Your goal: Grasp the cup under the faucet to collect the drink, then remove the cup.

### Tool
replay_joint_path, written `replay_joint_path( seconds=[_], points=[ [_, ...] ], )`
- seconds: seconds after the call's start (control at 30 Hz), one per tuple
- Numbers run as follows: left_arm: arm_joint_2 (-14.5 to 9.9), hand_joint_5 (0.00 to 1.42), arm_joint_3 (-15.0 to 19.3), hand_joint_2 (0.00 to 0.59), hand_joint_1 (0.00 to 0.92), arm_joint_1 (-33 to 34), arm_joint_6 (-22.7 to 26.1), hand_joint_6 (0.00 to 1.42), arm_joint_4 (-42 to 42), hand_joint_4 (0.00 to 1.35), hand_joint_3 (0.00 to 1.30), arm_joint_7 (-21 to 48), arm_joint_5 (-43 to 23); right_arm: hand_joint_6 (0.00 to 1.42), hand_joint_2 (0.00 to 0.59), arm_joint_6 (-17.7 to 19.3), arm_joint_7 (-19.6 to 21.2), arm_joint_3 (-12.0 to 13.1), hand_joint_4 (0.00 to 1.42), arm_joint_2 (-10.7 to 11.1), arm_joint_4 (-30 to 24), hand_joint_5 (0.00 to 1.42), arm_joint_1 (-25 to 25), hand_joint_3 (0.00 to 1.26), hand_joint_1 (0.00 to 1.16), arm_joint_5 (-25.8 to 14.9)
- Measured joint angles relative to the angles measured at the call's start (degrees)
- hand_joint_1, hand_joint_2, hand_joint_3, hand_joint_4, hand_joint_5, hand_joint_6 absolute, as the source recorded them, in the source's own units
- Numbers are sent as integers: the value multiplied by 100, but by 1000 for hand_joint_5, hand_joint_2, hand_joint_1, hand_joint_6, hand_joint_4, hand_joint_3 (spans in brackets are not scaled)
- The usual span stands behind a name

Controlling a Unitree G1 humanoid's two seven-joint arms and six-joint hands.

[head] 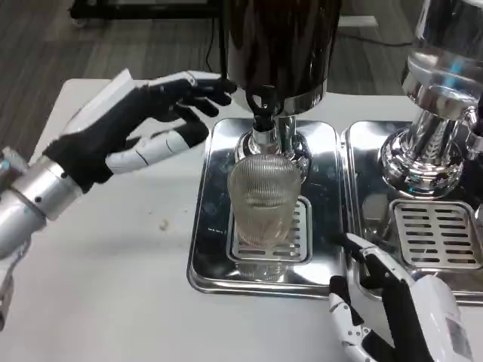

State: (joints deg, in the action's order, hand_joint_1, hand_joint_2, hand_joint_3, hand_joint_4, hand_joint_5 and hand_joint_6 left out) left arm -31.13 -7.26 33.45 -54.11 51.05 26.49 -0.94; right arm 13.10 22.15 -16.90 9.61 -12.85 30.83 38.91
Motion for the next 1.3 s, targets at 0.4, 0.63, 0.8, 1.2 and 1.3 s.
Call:
replay_joint_path(
  seconds=[0.4,0.63,0.8,1.2,1.3],
  points=[
    [290,370,259,87,0,240,366,391,-343,319,308,925,-361,424,484,2,0,13,234,-23,134,250,-60,281,453,-64],
    [352,381,282,82,0,351,394,366,-346,332,321,1233,-361,424,484,5,0,20,234,-32,169,255,-137,282,453,-122],
    [356,381,290,78,0,448,398,352,-346,333,334,1409,-359,424,484,10,0,26,234,-35,212,259,-150,284,453,-183],
    [296,381,367,79,0,482,309,349,-520,350,350,1614,-351,424,484,22,1,30,234,-57,364,260,-233,285,453,-229],
    [289,381,381,79,0,482,297,349,-529,353,352,1627,-351,424,484,27,1,34,234,-55,381,260,-247,285,453,-249]
  ],
)
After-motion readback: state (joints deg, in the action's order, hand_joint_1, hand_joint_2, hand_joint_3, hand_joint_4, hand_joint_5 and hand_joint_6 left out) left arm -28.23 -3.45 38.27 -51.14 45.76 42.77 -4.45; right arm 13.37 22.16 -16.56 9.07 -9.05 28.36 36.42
